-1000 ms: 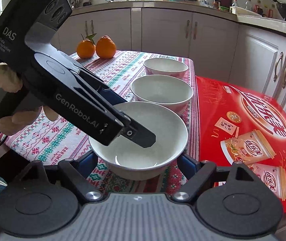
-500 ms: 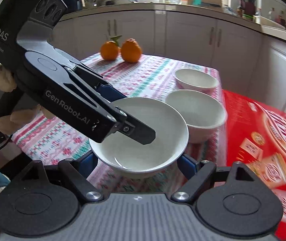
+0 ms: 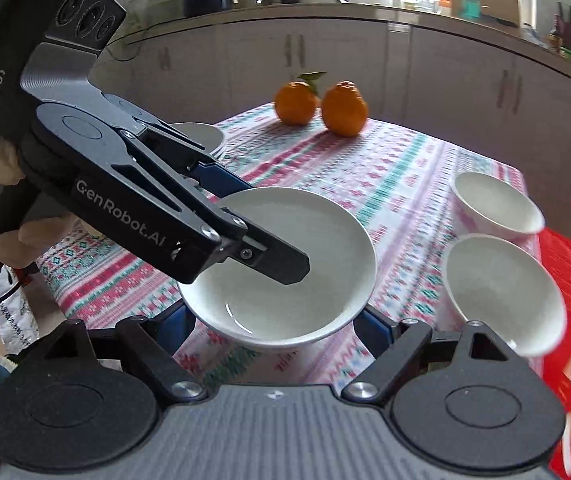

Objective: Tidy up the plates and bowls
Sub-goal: 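Lift the bowl with the left gripper and carry it toward the plate stack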

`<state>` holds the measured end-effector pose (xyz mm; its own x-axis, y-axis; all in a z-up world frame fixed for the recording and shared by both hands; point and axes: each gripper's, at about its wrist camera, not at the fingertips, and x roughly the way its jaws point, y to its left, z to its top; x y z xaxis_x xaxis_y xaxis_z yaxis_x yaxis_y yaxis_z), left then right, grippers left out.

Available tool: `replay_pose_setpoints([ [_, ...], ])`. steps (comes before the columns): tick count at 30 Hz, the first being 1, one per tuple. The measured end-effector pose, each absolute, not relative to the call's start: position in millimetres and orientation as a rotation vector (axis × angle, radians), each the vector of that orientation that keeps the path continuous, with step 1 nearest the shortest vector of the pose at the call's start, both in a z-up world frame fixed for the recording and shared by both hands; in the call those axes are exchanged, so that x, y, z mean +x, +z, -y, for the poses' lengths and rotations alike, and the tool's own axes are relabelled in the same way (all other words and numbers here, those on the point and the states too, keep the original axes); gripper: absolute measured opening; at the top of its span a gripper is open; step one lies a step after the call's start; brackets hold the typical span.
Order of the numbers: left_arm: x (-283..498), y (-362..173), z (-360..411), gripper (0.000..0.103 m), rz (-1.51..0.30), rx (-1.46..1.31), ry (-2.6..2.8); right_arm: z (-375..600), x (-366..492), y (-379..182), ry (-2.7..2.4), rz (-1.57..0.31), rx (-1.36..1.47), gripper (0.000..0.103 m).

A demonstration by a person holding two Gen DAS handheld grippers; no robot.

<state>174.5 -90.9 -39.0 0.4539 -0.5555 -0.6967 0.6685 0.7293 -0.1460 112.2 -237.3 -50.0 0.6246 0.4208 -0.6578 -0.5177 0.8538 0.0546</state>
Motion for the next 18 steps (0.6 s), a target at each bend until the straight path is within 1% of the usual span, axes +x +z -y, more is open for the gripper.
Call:
replay_pose_setpoints([
  [18, 191.6, -50.7, 57.5, 0.066, -0.827, 0.105, -0.687, 207.2, 142.5, -59.3, 0.601, -0.747, -0.147, 0.089],
])
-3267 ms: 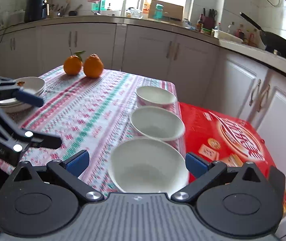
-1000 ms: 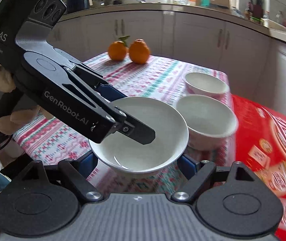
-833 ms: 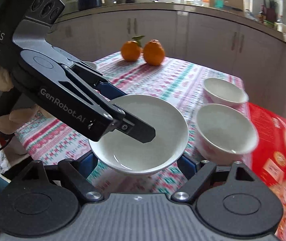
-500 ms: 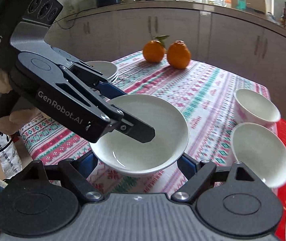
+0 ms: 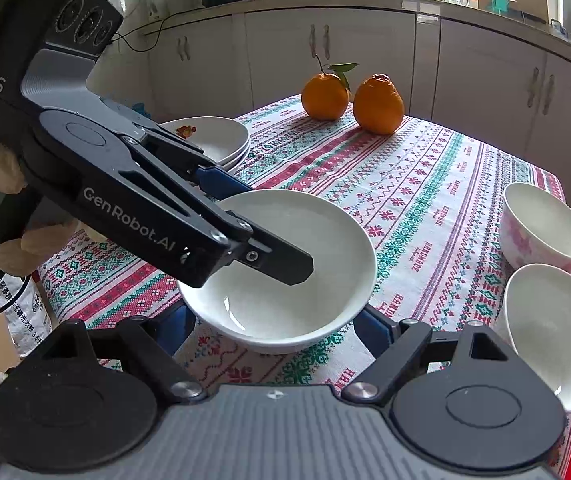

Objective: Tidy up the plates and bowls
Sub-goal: 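Lift the bowl with the left gripper and carry it toward the plate stack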

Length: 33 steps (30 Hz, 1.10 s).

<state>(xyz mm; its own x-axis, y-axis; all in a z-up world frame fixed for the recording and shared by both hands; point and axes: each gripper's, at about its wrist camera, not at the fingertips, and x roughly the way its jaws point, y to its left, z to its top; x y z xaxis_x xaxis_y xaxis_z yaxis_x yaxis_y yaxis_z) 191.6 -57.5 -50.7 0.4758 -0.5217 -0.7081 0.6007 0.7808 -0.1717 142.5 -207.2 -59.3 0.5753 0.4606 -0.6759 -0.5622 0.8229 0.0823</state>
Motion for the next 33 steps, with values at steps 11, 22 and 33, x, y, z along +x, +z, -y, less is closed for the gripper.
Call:
replay_pose_setpoints([
  [11, 195.0, -56.5, 52.3, 0.069, -0.829, 0.084, -0.689, 203.3, 143.5, -57.2, 0.594, -0.749, -0.152, 0.089],
  [22, 185.7, -44.1, 54.8, 0.092, -0.764, 0.167, -0.628, 212.2, 131.5, -48.8, 0.576, -0.715, -0.142, 0.103],
  [33, 177.0, -25.2, 81.9, 0.093, -0.693, 0.278, -0.632, 255.1, 105.6, -34.4, 0.44, -0.66, -0.128, 0.103],
])
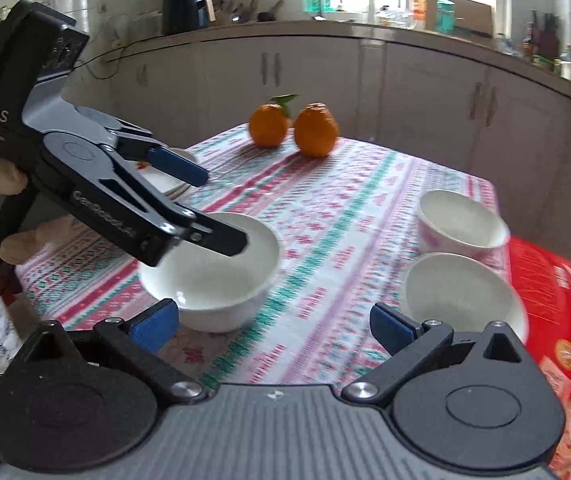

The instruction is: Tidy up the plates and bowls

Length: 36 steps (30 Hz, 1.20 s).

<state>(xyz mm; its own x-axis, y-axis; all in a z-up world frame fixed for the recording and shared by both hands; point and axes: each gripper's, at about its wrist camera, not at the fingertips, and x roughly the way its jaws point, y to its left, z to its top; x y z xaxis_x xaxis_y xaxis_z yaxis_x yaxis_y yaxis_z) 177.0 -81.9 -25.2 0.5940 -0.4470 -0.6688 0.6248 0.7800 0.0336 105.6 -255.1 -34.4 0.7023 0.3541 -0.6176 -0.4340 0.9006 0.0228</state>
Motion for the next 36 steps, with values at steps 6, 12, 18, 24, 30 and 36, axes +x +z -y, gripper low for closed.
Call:
replay_pose_setpoints([
  [6, 177.2, -15.8, 112.4, 0.098, -0.654, 0.323, -0.681, 291.6, 100.1, -34.1, 0.3, -0.663, -0.12, 0.103],
  [12, 182.9, -13.7, 144.6, 0.1, -0.637, 0.35, -0.736, 319.5, 100.9, -42.8, 0.201, -0.682, -0.115, 0.103],
  [18, 195.3, -21.5, 170.9, 0.101, -0.678, 0.337, -0.796, 329.0, 109.9, -56.1, 0.166, -0.7, -0.134, 0.103],
  [24, 207.7, -29.5, 191.5, 0.102, -0.69, 0.371, -0.798, 331.7, 120.4, -65.6, 0.14, -0.694, -0.176, 0.103],
  [30, 218.2, -39.5, 211.6, 0.101, -0.743, 0.378, -0.837, 341.8, 128.9, -68.8, 0.17, -0.68, -0.141, 0.103],
  [36, 230.4, -49.1, 229.8, 0.096, -0.796, 0.385, -0.864, 339.1, 135.5, -72.3, 0.21, -0.671, -0.178, 0.101],
])
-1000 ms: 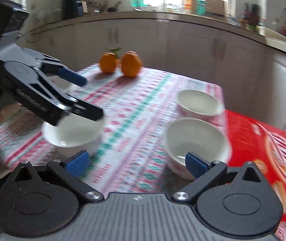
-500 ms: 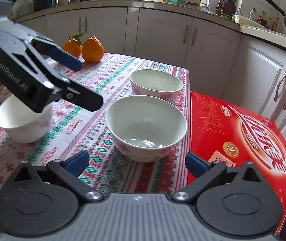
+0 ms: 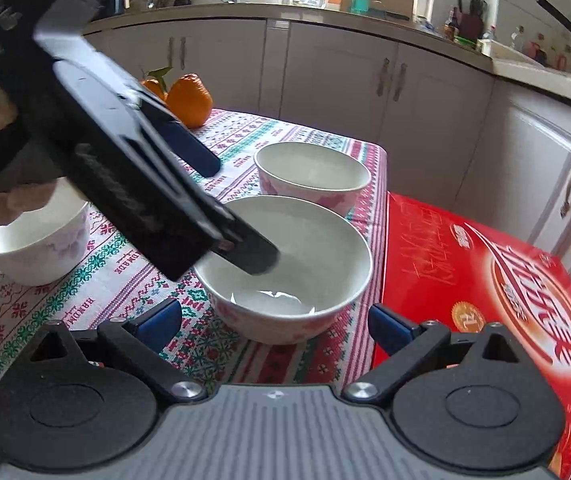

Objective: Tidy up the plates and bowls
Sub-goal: 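Grasp the rim of a second white bowl with the left gripper, then lift the second bowl with the left gripper and lower it into the placed bowl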

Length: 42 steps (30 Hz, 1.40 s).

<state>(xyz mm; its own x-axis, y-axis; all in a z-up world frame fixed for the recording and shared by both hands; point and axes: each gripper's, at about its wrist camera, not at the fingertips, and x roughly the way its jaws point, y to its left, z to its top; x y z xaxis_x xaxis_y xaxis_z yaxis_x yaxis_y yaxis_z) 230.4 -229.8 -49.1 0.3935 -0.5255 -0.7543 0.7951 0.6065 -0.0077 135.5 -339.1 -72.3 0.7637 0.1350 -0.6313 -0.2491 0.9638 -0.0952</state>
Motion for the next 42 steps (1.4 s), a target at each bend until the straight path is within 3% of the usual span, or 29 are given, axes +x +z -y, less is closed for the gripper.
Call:
replay_pose_setpoints([
  [7, 238.8, -53.4, 240.1, 0.076, -0.833, 0.398, -0.892, 342.2, 138.7, -73.2, 0.226, -0.663, -0.157, 0.089],
  [14, 245.6, -56.1, 246.4, 0.061, -0.858, 0.402, -0.915, 347.6, 137.8, -74.4, 0.222, -0.666, -0.139, 0.086],
  [42, 243.5, -54.0, 242.3, 0.06, -0.873, 0.404, -0.946, 348.3, 139.0, -61.9, 0.249, -0.695, -0.112, 0.084],
])
